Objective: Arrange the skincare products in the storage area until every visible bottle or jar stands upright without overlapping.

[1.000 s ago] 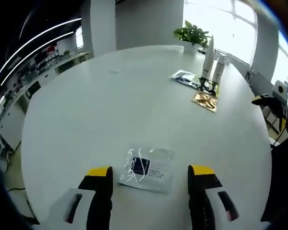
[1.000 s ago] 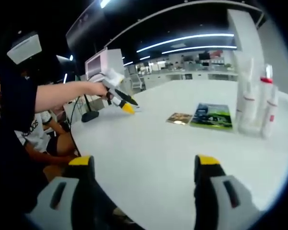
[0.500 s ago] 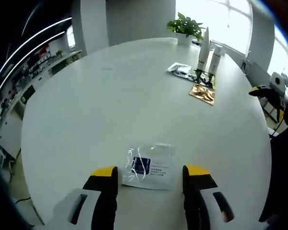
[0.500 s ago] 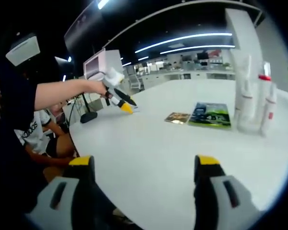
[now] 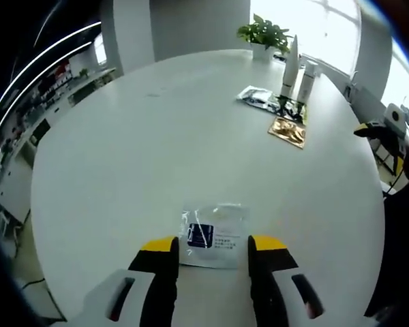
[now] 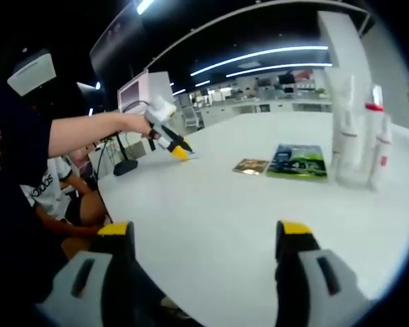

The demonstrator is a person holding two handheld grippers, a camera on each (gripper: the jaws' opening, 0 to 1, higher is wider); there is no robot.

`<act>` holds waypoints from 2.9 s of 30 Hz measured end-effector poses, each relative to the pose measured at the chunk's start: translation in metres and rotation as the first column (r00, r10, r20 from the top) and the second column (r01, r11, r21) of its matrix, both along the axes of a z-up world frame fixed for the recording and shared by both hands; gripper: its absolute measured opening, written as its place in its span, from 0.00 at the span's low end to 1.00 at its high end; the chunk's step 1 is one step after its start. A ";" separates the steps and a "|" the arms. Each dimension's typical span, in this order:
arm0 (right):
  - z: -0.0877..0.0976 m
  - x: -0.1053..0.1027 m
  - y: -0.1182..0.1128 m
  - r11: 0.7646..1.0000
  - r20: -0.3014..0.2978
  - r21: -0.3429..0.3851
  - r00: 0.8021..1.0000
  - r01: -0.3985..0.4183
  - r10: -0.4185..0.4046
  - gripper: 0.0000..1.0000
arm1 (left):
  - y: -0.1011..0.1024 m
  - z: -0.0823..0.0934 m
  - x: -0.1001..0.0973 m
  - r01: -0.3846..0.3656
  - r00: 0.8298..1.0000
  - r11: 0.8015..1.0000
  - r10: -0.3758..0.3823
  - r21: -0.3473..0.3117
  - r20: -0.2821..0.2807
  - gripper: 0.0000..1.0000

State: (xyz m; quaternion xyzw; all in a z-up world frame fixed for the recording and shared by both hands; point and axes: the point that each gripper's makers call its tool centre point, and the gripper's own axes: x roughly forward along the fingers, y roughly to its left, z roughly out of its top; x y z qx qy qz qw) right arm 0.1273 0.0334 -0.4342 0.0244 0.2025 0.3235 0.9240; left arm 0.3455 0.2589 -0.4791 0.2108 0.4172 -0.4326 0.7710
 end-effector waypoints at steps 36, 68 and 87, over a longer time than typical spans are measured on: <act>0.001 -0.002 0.005 1.000 0.002 0.003 1.000 -0.019 0.019 0.85 | -0.019 0.004 -0.029 -0.067 0.996 0.991 0.059 -0.119 -0.069 0.02; 0.063 0.067 0.066 0.988 0.108 0.111 0.990 -0.103 0.092 0.81 | -0.026 0.017 -0.050 -0.068 0.996 0.983 0.056 -0.173 -0.070 0.02; 0.060 0.087 0.076 0.986 0.097 0.129 0.991 -0.105 0.093 0.78 | -0.045 0.033 -0.069 -0.031 0.999 0.975 0.021 -0.219 -0.045 0.02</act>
